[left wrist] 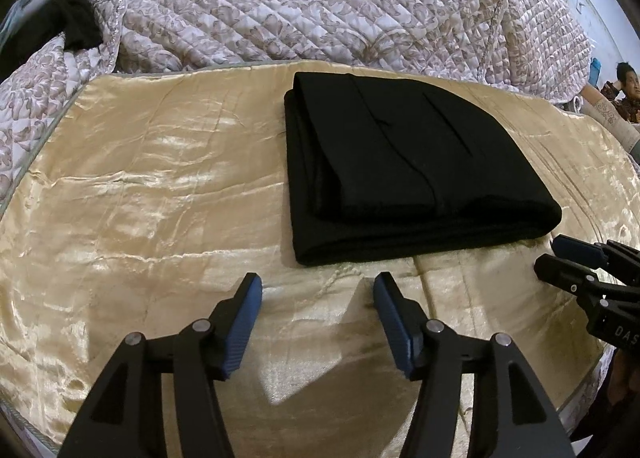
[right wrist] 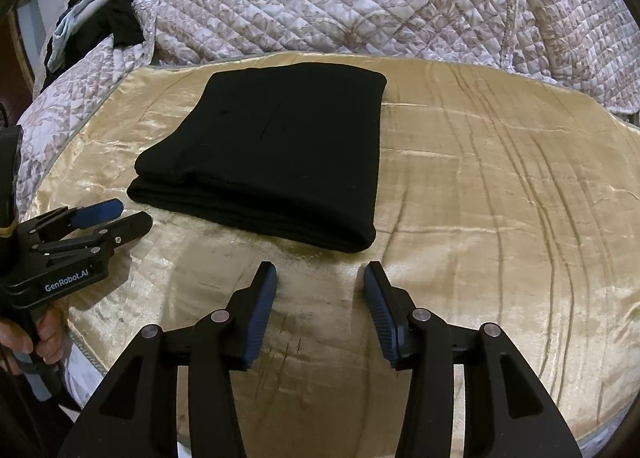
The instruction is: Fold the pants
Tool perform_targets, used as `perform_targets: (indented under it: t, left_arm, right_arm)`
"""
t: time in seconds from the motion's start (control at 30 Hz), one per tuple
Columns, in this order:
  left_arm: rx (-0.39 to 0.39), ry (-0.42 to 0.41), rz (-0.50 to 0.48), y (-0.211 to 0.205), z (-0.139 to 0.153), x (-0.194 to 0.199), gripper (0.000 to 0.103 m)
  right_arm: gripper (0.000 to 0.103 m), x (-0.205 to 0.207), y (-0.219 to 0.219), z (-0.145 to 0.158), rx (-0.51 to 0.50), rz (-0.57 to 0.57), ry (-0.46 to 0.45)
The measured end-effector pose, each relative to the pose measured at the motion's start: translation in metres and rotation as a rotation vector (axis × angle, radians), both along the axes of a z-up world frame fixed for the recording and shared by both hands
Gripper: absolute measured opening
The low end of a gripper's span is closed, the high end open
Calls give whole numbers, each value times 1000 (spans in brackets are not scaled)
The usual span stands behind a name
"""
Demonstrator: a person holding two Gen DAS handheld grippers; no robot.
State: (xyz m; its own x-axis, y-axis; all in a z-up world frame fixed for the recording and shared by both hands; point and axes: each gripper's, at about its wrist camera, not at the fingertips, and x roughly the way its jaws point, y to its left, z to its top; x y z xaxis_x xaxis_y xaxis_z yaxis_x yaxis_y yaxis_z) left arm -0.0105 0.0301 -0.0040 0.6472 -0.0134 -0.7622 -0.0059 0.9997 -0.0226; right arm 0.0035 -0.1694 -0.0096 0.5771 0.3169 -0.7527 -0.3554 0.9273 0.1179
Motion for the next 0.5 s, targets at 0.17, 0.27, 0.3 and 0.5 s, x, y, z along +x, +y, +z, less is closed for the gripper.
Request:
perform_targets:
  t: [0.17, 0.27, 0.3, 0.5]
  left_arm:
    - [4, 1, 1, 0, -1, 1, 64]
    - [9, 1, 6, 1, -2, 2, 67]
    - [11, 1, 5, 2, -2, 2, 68]
    - [14, 1, 4, 1, -2, 2, 69]
  right_arm:
    - [48, -1, 1, 0, -1, -1, -1]
    - [49, -1, 1, 0, -3, 3, -3]
    - [50, -2, 1, -1, -3, 5, -4]
    - [51, -2, 2, -1, -5, 6, -6]
